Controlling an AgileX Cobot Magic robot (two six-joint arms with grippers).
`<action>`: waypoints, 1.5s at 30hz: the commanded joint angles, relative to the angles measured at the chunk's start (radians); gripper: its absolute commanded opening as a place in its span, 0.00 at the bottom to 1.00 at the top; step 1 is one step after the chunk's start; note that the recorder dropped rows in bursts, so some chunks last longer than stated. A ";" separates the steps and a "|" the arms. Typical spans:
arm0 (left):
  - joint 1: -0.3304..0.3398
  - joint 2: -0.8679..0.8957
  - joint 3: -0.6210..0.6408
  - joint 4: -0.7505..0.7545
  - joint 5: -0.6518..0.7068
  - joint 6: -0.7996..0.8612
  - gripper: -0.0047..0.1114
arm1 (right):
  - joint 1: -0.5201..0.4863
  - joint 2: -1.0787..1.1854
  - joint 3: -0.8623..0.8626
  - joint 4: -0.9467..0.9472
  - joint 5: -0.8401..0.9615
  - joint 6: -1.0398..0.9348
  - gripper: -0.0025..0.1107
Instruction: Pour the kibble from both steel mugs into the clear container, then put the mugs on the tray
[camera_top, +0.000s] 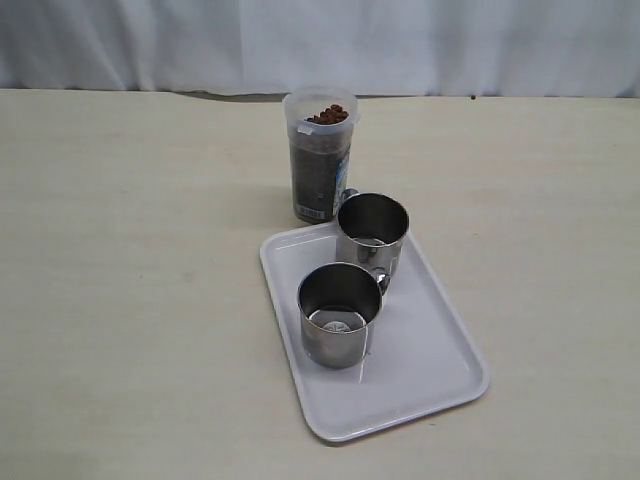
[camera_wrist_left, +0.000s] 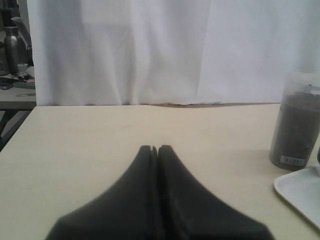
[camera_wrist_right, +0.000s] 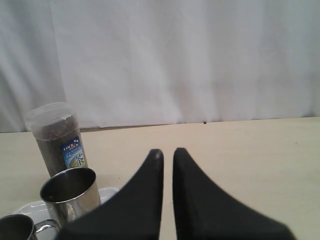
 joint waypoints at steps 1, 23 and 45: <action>0.004 -0.004 0.003 0.006 -0.001 0.005 0.04 | 0.003 -0.004 0.003 0.003 -0.002 -0.003 0.07; 0.004 -0.004 0.003 0.006 -0.001 0.005 0.04 | 0.003 -0.004 0.003 -0.010 -0.012 -0.022 0.07; 0.004 -0.004 0.003 0.006 -0.001 0.005 0.04 | -0.082 -0.004 0.003 -0.003 -0.031 -0.084 0.07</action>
